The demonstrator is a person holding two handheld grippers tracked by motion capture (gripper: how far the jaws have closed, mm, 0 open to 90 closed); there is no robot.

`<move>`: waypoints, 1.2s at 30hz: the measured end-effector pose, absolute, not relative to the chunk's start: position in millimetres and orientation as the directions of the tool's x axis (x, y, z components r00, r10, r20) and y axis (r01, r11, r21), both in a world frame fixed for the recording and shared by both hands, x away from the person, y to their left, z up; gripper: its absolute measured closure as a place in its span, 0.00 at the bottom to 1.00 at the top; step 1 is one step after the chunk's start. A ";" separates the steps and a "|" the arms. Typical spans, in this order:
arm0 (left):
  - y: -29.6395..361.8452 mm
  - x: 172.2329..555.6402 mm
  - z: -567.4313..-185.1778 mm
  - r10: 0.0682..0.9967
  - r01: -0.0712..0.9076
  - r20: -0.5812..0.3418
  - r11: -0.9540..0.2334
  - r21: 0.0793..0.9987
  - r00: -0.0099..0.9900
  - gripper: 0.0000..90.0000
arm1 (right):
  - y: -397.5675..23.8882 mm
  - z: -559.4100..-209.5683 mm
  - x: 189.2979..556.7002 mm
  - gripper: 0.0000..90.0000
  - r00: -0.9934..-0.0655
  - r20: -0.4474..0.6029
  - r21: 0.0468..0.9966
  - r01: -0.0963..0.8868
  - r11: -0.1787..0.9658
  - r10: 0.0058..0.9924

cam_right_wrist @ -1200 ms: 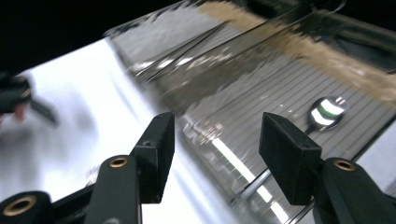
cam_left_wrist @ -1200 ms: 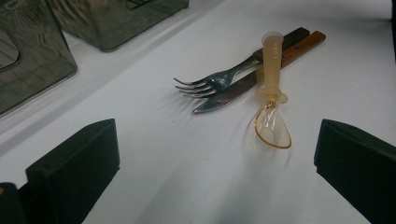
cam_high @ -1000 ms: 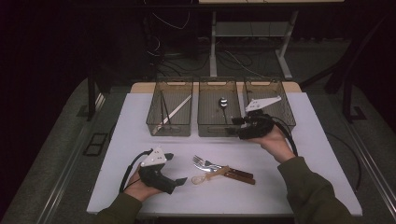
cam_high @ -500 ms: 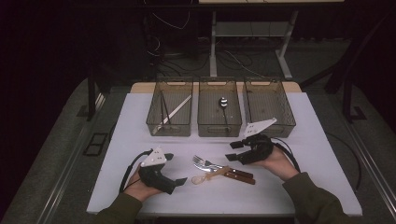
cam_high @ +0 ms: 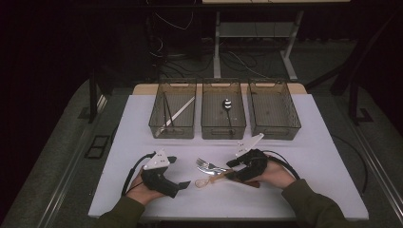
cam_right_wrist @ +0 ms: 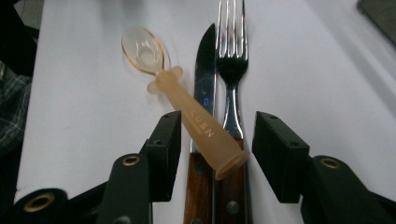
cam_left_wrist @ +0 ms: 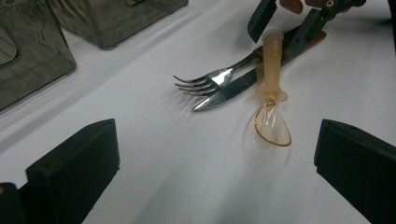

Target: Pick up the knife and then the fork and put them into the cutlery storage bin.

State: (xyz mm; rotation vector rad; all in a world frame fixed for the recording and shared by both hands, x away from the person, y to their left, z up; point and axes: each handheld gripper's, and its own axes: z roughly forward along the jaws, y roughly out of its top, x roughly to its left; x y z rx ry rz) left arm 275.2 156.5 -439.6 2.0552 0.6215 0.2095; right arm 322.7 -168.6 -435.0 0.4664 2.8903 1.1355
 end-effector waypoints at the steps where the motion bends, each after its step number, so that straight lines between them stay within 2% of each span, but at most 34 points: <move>1: 156.5 275.2 -439.8 0.507 0.345 -0.096 -0.424 0.838 0.857 0.00 | -168.2 -436.3 322.4 0.59 -0.958 0.109 0.662 0.269 0.700 0.266; 20: 156.4 275.0 -439.8 0.508 0.346 -0.096 -0.425 0.836 0.856 0.00 | -171.1 -436.3 321.4 0.74 -0.981 0.007 0.669 0.147 0.729 0.192; 28: 156.3 274.9 -439.8 0.507 0.346 -0.096 -0.425 0.836 0.857 0.00 | -172.6 -431.9 319.9 0.81 -0.983 0.031 0.680 0.154 0.717 0.181; 36: 156.2 274.8 -439.7 0.508 0.345 -0.095 -0.425 0.837 0.856 0.00 | -180.5 -423.3 323.2 0.82 -0.977 0.058 0.718 0.184 0.671 0.206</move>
